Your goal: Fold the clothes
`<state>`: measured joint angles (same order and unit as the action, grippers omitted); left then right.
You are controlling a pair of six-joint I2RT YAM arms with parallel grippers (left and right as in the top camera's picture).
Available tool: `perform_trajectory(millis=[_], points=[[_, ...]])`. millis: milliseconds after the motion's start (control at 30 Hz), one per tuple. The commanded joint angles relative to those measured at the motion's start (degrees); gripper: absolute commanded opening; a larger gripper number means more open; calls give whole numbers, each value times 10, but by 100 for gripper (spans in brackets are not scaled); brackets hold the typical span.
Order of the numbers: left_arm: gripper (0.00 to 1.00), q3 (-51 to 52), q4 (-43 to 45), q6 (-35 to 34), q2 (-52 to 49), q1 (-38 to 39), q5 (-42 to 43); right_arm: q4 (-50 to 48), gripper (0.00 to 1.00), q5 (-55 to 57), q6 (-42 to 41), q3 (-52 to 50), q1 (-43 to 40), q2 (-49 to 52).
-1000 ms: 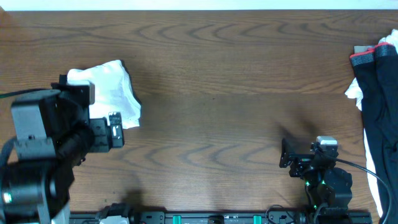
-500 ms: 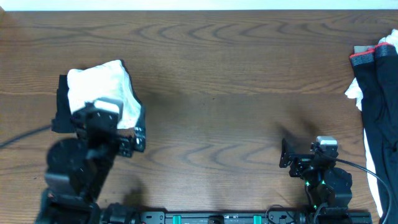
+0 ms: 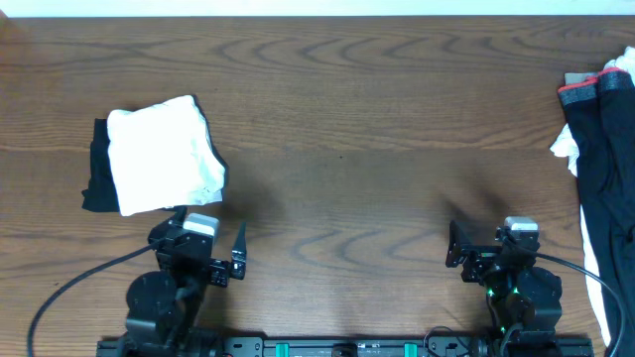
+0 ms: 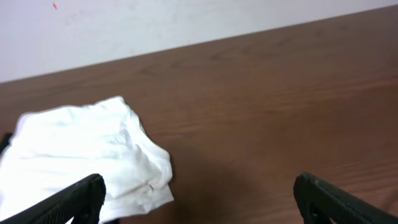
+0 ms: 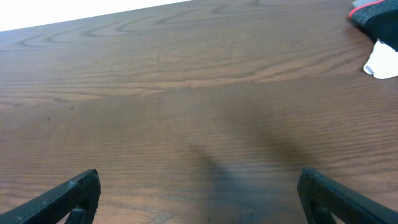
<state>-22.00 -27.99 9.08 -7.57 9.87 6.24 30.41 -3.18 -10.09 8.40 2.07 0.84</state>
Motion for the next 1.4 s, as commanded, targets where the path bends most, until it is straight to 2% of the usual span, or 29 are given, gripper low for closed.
perform_trajectory(millis=[0,133,433,1367], points=[[98,43,23,-3,35,2,9,0,99,-2,-6,-2,-5,-5],[98,94,39,-8,76,2,12,0,99,-2,-6,-2,-5,-5],[98,171,122,-14,74,2,15,0,99,-2,-6,-2,-5,-5],[98,173,129,-14,70,2,14,0,99,-2,-6,-2,-5,-5]])
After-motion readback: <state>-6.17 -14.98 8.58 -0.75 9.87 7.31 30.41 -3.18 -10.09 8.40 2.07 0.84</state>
